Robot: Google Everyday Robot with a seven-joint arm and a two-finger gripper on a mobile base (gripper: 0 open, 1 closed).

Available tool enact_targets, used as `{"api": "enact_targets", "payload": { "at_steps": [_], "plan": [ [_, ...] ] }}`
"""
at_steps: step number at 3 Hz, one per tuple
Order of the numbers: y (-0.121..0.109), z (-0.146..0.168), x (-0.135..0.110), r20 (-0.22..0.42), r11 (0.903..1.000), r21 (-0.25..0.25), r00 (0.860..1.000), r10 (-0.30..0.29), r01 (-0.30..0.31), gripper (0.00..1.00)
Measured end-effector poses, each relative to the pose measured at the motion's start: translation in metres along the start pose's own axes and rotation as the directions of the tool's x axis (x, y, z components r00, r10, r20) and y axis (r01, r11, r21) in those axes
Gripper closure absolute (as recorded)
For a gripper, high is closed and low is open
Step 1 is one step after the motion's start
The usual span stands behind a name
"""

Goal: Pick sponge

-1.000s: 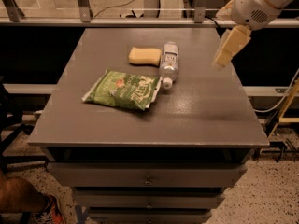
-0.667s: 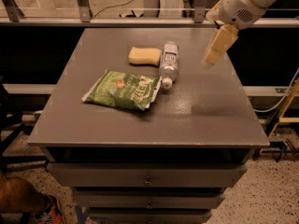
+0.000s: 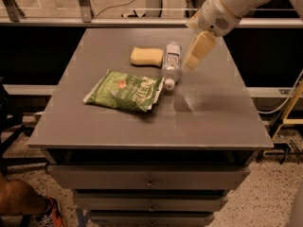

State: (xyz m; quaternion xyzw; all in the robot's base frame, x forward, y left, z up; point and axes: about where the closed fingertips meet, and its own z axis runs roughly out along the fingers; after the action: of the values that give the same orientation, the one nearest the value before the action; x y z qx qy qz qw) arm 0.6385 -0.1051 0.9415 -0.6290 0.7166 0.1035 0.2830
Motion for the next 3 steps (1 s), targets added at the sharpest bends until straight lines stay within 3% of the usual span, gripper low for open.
{"api": "enact_targets", "payload": {
  "at_steps": [1,2,3],
  "plan": [
    [0.000,0.000,0.000,0.000,1.0000,0.000,1.000,0.000,0.000,0.00],
    [-0.013,0.027,-0.013,0.024,0.9989,-0.032,0.999,-0.034,0.035,0.00],
    [-0.026,0.063,-0.042,0.017,0.9889,-0.095,0.993,-0.113,0.114,0.00]
  ]
}}
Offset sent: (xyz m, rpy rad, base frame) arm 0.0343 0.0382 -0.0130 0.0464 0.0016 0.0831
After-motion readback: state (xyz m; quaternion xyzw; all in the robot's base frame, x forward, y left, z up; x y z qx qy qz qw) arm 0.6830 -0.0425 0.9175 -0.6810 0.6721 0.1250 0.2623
